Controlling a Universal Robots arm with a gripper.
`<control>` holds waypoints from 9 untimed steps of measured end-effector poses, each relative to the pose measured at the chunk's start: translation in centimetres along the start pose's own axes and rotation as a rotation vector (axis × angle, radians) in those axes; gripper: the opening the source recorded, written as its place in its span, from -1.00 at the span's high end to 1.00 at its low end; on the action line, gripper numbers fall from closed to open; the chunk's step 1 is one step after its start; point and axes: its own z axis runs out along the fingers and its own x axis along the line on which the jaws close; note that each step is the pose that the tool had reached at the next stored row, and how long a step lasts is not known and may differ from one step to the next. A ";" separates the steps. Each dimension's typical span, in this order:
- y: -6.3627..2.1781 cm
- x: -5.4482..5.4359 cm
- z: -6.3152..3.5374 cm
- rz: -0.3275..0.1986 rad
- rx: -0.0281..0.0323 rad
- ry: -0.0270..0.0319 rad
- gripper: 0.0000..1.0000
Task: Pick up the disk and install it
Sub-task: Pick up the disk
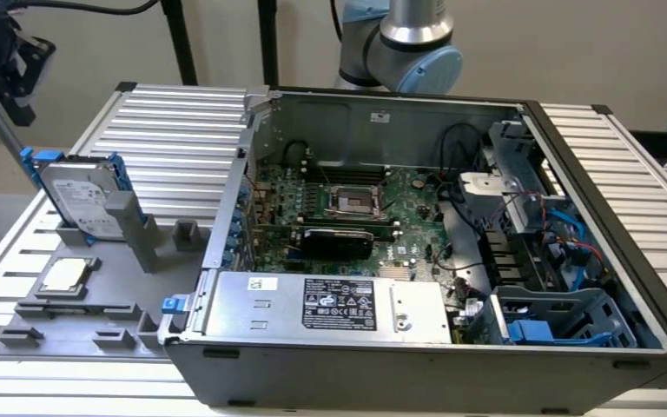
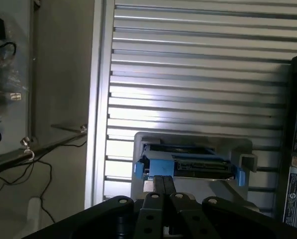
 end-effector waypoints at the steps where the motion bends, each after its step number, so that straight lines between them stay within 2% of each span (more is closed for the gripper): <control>1: 0.00 0.0 0.05 -0.018 0.0004 0.0002 0.79; 9: 0.00 0.0 0.57 -0.164 0.0032 0.0008 0.79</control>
